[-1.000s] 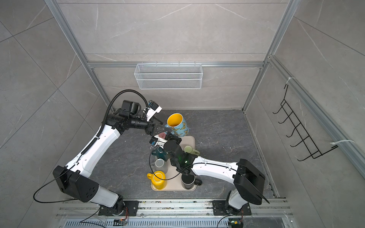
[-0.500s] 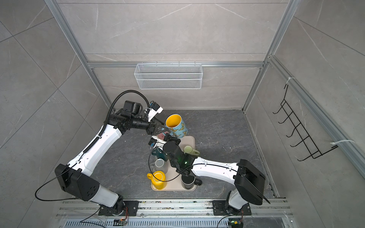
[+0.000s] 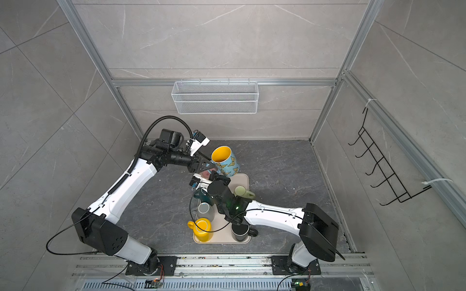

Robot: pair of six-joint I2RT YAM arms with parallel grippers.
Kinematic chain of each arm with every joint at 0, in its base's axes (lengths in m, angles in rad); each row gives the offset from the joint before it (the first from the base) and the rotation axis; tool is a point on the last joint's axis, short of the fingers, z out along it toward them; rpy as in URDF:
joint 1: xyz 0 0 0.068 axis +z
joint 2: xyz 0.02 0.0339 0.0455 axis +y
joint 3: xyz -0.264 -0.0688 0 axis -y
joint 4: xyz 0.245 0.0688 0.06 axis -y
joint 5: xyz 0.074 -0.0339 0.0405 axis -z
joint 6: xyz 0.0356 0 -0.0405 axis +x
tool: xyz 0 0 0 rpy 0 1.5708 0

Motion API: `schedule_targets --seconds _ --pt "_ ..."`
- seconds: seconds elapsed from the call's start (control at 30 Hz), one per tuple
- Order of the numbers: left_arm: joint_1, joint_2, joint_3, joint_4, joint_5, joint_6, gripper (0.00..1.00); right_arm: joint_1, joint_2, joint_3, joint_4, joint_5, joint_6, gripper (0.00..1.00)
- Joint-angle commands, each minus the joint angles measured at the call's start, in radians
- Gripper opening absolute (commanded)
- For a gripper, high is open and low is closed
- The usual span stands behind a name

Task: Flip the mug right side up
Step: 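Grasp the blue mug's handle with the left gripper while the right holds it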

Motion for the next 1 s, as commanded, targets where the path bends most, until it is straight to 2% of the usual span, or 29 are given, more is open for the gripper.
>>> schedule_targets --seconds 0.0,0.13,0.3,0.37,0.57,0.8,0.9,0.97 --pt "-0.004 0.023 0.007 -0.025 -0.001 0.029 0.50 0.016 -0.060 0.042 0.102 0.006 0.007 0.00" --pt "-0.005 0.029 0.009 -0.043 0.016 0.036 0.37 0.019 -0.068 0.043 0.105 0.005 0.011 0.00" --pt "-0.006 0.033 0.013 -0.047 0.019 0.038 0.08 0.021 -0.074 0.041 0.106 0.002 0.010 0.00" --pt "-0.006 0.034 0.017 -0.046 0.023 0.039 0.00 0.023 -0.078 0.040 0.105 0.005 0.013 0.00" --pt "-0.007 0.033 0.026 -0.019 -0.006 0.008 0.00 0.025 -0.077 0.036 0.100 0.034 0.019 0.00" --pt "-0.007 0.023 0.020 0.036 -0.089 -0.047 0.00 0.026 -0.085 0.028 0.074 0.065 0.035 0.30" --pt "-0.007 0.018 0.012 0.059 -0.125 -0.065 0.00 0.026 -0.097 0.021 0.064 0.076 0.046 0.38" --pt "-0.006 0.012 0.002 0.082 -0.141 -0.075 0.00 0.026 -0.107 0.014 0.059 0.081 0.051 0.39"
